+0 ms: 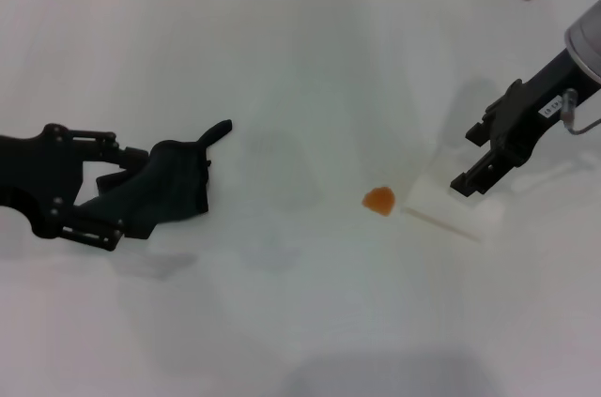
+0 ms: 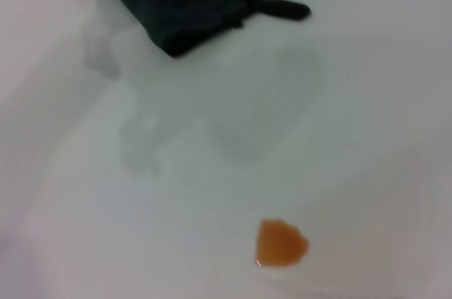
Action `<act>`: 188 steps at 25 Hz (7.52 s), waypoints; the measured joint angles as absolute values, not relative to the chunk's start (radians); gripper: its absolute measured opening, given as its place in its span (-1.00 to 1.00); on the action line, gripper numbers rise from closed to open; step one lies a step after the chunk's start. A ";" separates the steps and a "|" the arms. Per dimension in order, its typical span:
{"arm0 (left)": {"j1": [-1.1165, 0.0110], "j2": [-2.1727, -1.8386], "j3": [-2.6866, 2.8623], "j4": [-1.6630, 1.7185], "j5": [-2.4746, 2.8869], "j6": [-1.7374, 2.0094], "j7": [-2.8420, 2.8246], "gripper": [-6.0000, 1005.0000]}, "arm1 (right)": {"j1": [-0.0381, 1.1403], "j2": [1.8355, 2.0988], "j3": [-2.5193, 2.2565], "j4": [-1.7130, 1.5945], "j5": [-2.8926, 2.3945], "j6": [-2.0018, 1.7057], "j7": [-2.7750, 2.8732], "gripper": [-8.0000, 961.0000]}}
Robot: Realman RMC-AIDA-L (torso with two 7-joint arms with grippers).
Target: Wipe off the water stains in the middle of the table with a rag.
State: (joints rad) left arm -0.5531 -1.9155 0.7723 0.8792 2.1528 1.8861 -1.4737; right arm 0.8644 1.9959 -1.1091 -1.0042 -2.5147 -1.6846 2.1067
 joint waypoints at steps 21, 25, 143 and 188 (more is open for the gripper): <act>-0.589 -1.922 0.774 0.884 2.152 1.894 -1.499 0.74 | 0.977 2.011 -1.363 -0.865 -2.608 -1.597 2.181 0.65; -0.591 -1.926 0.773 0.884 2.152 1.891 -1.498 0.74 | 0.976 2.016 -1.419 -0.846 -2.616 -1.561 2.182 0.65; -0.585 -1.933 0.765 0.877 2.154 1.877 -1.499 0.74 | 0.440 2.028 -0.872 -0.002 -1.325 -1.258 0.482 0.72; -0.543 -1.947 0.761 0.876 2.126 1.823 -1.499 0.74 | 0.243 1.911 -0.952 -0.588 -1.588 -1.457 1.011 0.73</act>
State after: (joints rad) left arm -0.5426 -1.9473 0.7607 0.8758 2.1264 1.8230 -1.4992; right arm 0.2435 1.9112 -0.9518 -0.5884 -1.5876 -1.4570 1.0114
